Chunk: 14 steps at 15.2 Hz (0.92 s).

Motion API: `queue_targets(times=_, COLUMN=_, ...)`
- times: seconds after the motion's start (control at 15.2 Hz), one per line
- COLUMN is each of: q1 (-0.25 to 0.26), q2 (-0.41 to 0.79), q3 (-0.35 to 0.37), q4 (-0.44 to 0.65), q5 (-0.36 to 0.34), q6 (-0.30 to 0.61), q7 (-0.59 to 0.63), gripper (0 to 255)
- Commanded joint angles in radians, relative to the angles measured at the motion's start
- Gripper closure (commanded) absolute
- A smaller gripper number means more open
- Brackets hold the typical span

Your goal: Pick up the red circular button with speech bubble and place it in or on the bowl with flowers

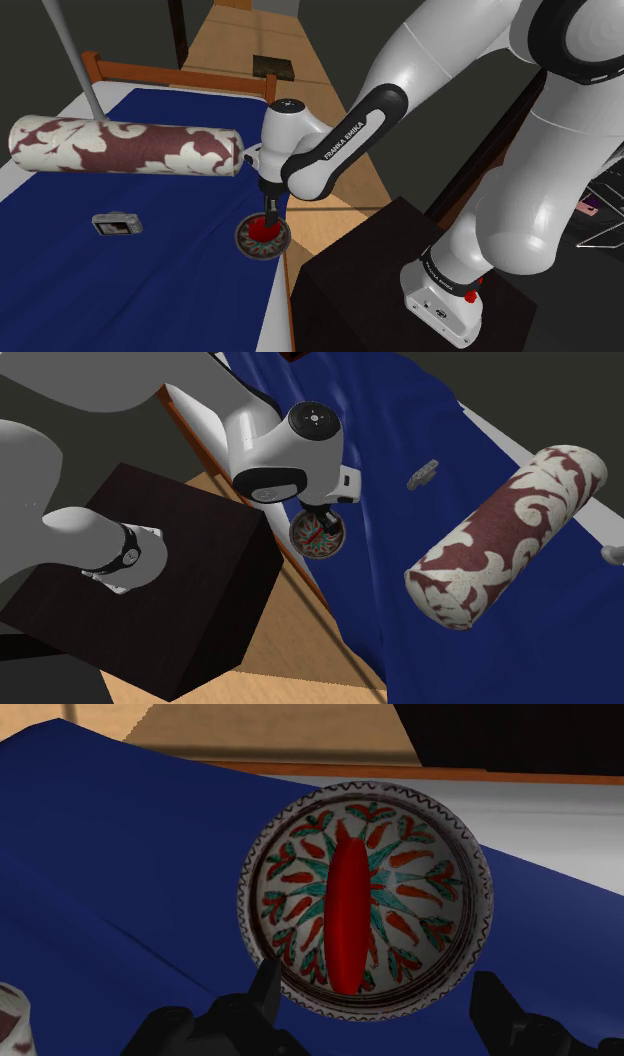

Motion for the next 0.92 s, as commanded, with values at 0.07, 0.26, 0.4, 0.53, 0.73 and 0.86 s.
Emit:
queue_targets(times=0.07, q1=0.0, q2=0.0, q3=0.0, q4=0.0, q5=0.0, q6=0.0, q7=0.0, gripper=0)
queue_targets(times=0.26, q1=-0.014, q2=-0.105, q3=0.019, q4=-0.002, q5=0.047, q6=-0.101, q7=-0.034, gripper=0)
queue_targets(times=0.4, q1=-0.014, q2=-0.132, q3=0.021, q4=-0.001, q5=0.058, q6=-0.128, q7=-0.042, gripper=0)
queue_targets(times=0.53, q1=-0.014, q2=-0.132, q3=0.02, q4=-0.001, q5=0.058, q6=-0.128, q7=-0.042, gripper=0)
queue_targets(times=0.73, q1=-0.014, q2=-0.132, q3=0.02, q4=-0.001, q5=0.058, q6=-0.128, q7=-0.042, gripper=0)
queue_targets(times=0.86, q1=-0.014, q2=-0.132, q3=0.02, q4=-0.001, q5=0.058, q6=-0.128, q7=-0.042, gripper=0)
